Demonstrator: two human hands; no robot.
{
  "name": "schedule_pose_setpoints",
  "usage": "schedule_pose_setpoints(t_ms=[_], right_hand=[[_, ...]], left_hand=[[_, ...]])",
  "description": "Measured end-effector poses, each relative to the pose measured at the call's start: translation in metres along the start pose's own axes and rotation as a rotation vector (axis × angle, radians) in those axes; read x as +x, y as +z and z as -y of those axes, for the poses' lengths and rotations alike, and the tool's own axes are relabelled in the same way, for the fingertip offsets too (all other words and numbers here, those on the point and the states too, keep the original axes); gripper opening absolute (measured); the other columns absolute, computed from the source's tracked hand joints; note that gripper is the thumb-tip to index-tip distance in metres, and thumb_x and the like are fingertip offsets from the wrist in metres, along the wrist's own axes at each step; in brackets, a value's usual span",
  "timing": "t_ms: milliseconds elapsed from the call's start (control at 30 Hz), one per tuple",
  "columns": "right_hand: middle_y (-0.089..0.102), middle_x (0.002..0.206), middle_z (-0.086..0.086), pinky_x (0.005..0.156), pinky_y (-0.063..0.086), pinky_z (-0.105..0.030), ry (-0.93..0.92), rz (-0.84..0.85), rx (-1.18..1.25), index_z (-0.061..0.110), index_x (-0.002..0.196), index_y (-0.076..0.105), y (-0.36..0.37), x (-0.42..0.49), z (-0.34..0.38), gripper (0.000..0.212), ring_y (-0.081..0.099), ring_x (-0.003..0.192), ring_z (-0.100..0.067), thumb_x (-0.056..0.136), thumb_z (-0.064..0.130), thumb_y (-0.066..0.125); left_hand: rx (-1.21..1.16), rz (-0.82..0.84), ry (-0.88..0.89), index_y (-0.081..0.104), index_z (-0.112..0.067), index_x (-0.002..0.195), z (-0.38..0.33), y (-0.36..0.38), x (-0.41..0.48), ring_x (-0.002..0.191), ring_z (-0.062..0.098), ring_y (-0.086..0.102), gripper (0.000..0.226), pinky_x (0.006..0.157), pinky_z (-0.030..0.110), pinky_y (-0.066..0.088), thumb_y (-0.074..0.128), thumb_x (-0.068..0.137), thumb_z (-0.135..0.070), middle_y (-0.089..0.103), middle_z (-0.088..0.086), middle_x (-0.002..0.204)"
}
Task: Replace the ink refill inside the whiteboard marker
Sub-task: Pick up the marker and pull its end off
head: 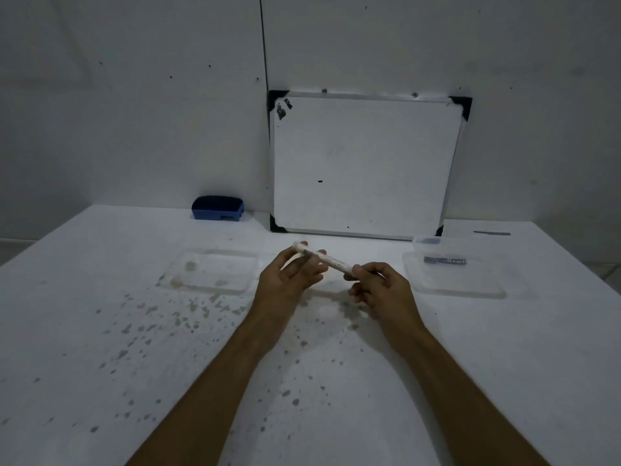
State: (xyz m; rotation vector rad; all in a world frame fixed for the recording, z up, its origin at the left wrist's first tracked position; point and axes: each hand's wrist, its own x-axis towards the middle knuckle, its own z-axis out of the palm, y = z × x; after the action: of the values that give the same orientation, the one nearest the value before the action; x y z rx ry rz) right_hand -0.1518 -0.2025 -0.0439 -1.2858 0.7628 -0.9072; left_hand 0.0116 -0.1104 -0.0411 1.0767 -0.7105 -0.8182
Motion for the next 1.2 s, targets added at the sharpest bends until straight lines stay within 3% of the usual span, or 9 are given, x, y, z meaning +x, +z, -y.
schedule_pose_setpoints(t_ms=[233, 400, 500, 633, 767, 833, 1000, 1100, 1200], right_hand=[[0.08, 0.09, -0.006, 0.068, 0.062, -0.032, -0.094, 0.249, -0.338, 0.009, 0.099, 0.072, 0.006, -0.01, 0.0, 0.021, 0.075, 0.073, -0.022, 0.093, 0.029, 0.072], [0.078, 0.089, -0.008, 0.062, 0.055, -0.025, -0.136, 0.08, -0.227, 0.009, 0.103, 0.071, 0.008, -0.008, 0.002, 0.023, 0.068, 0.069, -0.018, 0.099, 0.03, 0.064], [0.077, 0.09, -0.008, 0.061, 0.053, -0.027, -0.129, 0.052, -0.159, 0.012, 0.108, 0.07, 0.004, -0.007, 0.004, 0.024, 0.064, 0.067, -0.016, 0.103, 0.033, 0.058], [0.074, 0.084, -0.009, 0.057, 0.048, -0.024, -0.175, 0.08, -0.188, 0.01, 0.102, 0.068, 0.006, -0.009, 0.004, 0.03, 0.057, 0.063, -0.02, 0.105, 0.036, 0.052], [0.068, 0.073, 0.001, 0.061, 0.048, -0.028, -0.261, 0.07, -0.398, 0.016, 0.095, 0.065, 0.004, -0.005, -0.001, 0.029, 0.057, 0.06, -0.012, 0.106, 0.038, 0.049], [0.062, 0.068, 0.004, 0.061, 0.046, -0.026, -0.303, 0.051, -0.573, 0.022, 0.087, 0.059, 0.0, -0.003, -0.005, 0.03, 0.053, 0.059, -0.008, 0.107, 0.039, 0.046], [0.048, 0.052, 0.007, 0.059, 0.037, -0.022, -0.306, -0.038, -0.788, 0.026, 0.061, 0.053, 0.001, -0.005, -0.003, 0.054, 0.046, 0.051, -0.007, 0.108, 0.044, 0.036], [0.049, 0.05, 0.006, 0.06, 0.042, -0.024, -0.213, -0.036, -0.731, 0.019, 0.059, 0.059, 0.004, -0.001, 0.001, 0.061, 0.046, 0.049, -0.007, 0.105, 0.053, 0.037], [0.045, 0.052, 0.005, 0.058, 0.038, -0.028, -0.117, 0.105, -0.57, 0.018, 0.058, 0.046, 0.003, 0.001, 0.003, 0.058, 0.039, 0.047, -0.008, 0.104, 0.052, 0.042]], left_hand=[[-0.145, -0.036, -0.125, 0.073, -0.017, 0.116, 0.003, 0.0, 0.006, 0.1, 0.017, 0.072, 0.028, 0.092, 0.035, 0.057, 0.051, 0.104, -0.03, 0.076, 0.003, 0.107], [0.01, 0.122, -0.18, 0.073, -0.014, 0.119, -0.01, 0.0, -0.002, 0.072, 0.015, 0.068, 0.032, 0.059, 0.027, 0.055, 0.053, 0.104, -0.034, 0.07, 0.005, 0.1], [0.395, 0.157, -0.051, 0.074, -0.023, 0.11, -0.013, 0.004, -0.007, 0.058, 0.01, 0.064, 0.021, 0.048, 0.024, 0.05, 0.059, 0.101, -0.035, 0.073, -0.006, 0.087], [0.664, 0.178, 0.187, 0.07, -0.045, 0.105, -0.005, 0.007, -0.008, 0.059, 0.003, 0.064, 0.013, 0.058, 0.019, 0.056, 0.066, 0.097, -0.035, 0.076, -0.019, 0.089], [0.889, 0.151, 0.343, 0.071, -0.03, 0.121, 0.008, 0.004, -0.007, 0.074, -0.005, 0.062, 0.028, 0.069, 0.012, 0.05, 0.062, 0.098, -0.042, 0.074, -0.016, 0.102], [1.078, 0.17, 0.482, 0.069, -0.027, 0.126, 0.014, 0.002, -0.006, 0.083, -0.005, 0.061, 0.038, 0.077, 0.021, 0.055, 0.054, 0.099, -0.05, 0.074, -0.01, 0.111], [1.269, 0.204, 0.801, 0.07, -0.018, 0.123, 0.022, 0.003, -0.004, 0.074, 0.016, 0.069, 0.041, 0.058, 0.034, 0.059, 0.045, 0.104, -0.043, 0.073, 0.0, 0.098], [1.288, 0.224, 0.811, 0.07, -0.017, 0.125, 0.022, 0.003, -0.003, 0.068, 0.016, 0.066, 0.044, 0.053, 0.029, 0.056, 0.042, 0.104, -0.043, 0.072, 0.001, 0.091], [1.151, 0.257, 0.601, 0.069, -0.024, 0.128, 0.016, -0.001, -0.002, 0.069, 0.009, 0.059, 0.051, 0.061, 0.026, 0.052, 0.038, 0.101, -0.054, 0.065, -0.009, 0.085]])
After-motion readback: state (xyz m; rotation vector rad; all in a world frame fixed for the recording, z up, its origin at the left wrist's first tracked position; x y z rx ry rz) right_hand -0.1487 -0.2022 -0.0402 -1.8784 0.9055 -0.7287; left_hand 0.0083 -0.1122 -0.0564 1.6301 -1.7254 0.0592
